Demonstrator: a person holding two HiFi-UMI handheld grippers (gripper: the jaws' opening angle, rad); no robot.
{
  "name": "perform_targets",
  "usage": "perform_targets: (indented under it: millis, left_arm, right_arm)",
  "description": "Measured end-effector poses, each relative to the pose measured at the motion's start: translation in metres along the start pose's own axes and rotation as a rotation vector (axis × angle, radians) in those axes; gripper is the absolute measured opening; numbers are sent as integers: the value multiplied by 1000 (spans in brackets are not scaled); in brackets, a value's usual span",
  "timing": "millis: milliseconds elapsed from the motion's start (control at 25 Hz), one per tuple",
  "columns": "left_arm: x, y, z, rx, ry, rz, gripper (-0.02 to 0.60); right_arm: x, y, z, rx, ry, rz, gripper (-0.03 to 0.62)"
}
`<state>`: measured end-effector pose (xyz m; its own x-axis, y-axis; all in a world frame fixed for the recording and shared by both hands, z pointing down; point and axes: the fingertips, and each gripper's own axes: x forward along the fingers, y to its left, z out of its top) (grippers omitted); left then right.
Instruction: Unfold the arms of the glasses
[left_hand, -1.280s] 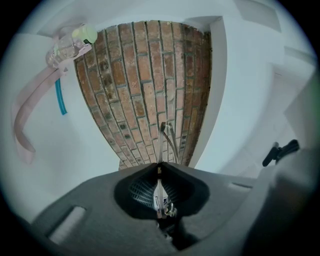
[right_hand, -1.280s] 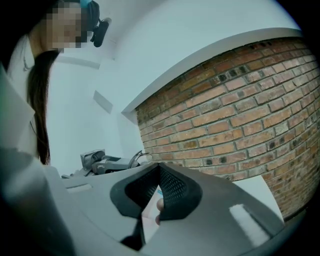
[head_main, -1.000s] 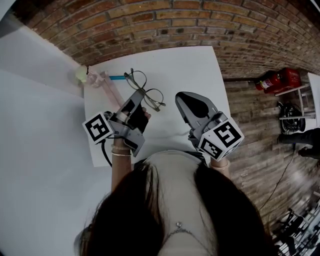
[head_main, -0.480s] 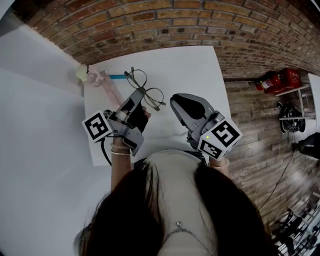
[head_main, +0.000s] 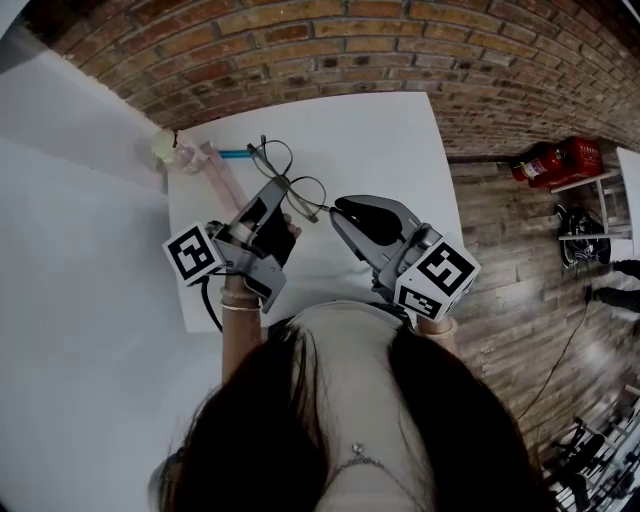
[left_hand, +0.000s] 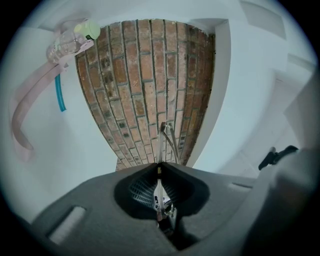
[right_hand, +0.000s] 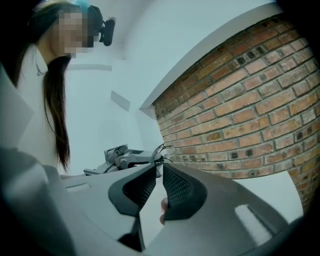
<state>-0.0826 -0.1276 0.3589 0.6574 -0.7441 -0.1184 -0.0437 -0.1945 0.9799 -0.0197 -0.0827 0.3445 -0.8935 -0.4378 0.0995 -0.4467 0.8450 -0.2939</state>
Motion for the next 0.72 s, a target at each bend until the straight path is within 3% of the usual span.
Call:
perform_targets:
  millis: [720]
  left_arm:
    - [1, -1, -2, -30, 33, -28, 21]
  right_arm:
    - [11, 8, -9, -27, 41, 28, 37]
